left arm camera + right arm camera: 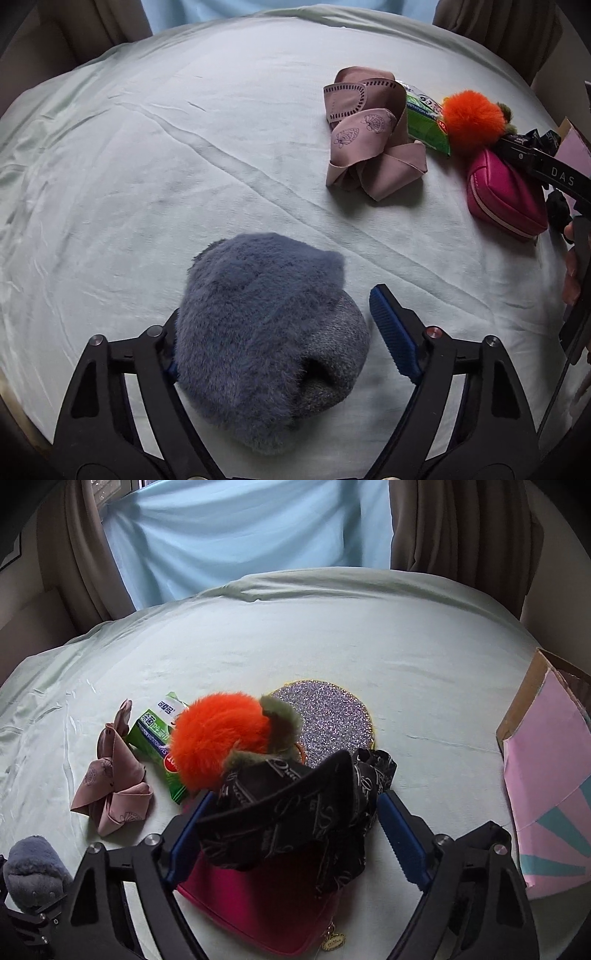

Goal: Organize soft objects
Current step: 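Close the left tool on the grey sock while the right tool closes on the black scrunchie, then lift the sock and scrunchie with both tools and carry them over the cardboard box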

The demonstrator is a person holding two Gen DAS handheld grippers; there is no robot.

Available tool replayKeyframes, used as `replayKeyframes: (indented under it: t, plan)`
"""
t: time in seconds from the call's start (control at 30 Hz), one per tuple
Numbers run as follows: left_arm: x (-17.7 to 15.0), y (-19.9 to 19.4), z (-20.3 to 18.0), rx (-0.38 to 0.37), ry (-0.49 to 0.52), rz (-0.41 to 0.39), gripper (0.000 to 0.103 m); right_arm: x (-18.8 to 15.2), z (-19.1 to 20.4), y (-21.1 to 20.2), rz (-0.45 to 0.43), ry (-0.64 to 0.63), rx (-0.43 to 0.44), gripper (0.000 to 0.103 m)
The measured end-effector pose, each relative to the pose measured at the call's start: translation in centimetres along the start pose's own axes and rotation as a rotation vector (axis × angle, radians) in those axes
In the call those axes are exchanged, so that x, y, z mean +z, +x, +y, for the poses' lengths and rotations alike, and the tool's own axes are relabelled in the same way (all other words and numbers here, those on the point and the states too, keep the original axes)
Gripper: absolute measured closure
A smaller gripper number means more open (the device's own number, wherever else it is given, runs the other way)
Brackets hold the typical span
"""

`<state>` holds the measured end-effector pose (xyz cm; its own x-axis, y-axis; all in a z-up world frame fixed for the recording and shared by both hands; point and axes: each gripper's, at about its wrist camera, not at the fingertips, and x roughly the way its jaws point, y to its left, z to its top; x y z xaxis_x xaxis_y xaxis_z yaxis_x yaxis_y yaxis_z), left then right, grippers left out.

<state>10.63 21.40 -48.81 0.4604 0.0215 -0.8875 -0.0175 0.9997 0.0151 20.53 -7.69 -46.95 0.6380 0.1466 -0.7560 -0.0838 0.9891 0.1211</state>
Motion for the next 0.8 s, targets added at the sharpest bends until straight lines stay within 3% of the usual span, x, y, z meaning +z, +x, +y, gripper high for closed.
replayKeyframes:
  t: [0.07,0.2,0.37,0.57,0.8]
  plan:
    - [0.5,0.5,0.3,0.012,-0.005,0.000,0.039,0.1,-0.2,0.0,-0.004,0.005,0.000,0.031]
    - [1.4,0.8,0.8,-0.009,-0.024,-0.007,0.044,0.1,-1.1,0.1,0.001,0.030,0.009,0.042]
    - [1.5,0.4,0.8,-0.007,-0.005,-0.009,0.048,-0.1,-1.8,-0.4,0.010,0.052,0.007,0.064]
    - [2.6,-1.5,0.8,-0.020,-0.009,-0.034,0.049,0.3,-1.6,-2.4,-0.007,0.063,-0.003,0.069]
    - [4.7,-7.2,-0.1,-0.019,-0.011,-0.115,0.049,2.6,-1.0,-7.4,-0.048,0.058,0.016,0.069]
